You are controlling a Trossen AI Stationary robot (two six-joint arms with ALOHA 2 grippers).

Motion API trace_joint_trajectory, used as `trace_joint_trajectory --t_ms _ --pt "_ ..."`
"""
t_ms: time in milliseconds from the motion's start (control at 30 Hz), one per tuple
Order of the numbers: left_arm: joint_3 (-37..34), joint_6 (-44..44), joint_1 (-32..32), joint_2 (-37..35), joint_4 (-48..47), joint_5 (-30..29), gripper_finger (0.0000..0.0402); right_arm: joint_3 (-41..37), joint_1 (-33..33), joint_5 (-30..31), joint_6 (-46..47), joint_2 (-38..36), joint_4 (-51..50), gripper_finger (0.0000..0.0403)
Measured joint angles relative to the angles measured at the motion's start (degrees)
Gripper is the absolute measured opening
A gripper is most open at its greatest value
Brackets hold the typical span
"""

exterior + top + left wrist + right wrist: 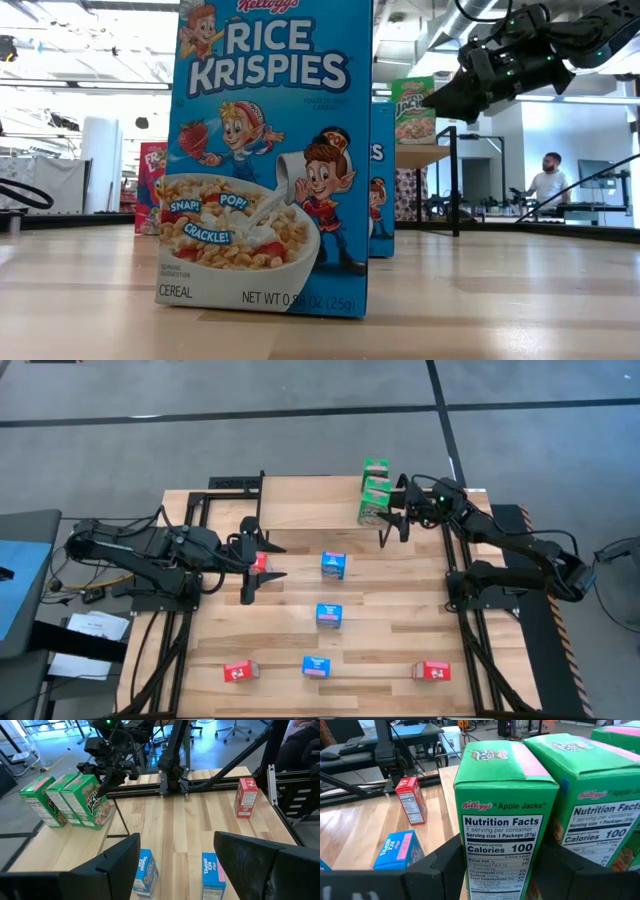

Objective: Stack cereal on shelf
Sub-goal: Put the green cereal box on the shelf aligned with the other green cereal box

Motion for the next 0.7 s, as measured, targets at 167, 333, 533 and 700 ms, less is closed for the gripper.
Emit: trace_joint_trajectory --t_ms 167,333,533,700 --pt "0.00 0.12 0.00 0.00 0.58 -0.04 0.0242 0.00 -0.08 -0.04 -0.02 0.00 -0.24 0.0219" --pt "0.00 0.20 0.00 0.00 0.79 -0.04 0.0242 0.00 -0.79 -0.04 -0.07 -0.02 -0.90 0.0219" --pt "0.00 0.20 0.00 0.00 0.80 -0.04 0.0242 0.00 -1.69 -0.06 -0.17 -0.02 -1.78 0.0219" --pt "0.00 0.20 0.00 0.00 0.81 -0.40 0.0242 0.02 -1.69 -0.07 -0.39 -0.04 -2.82 0.0219"
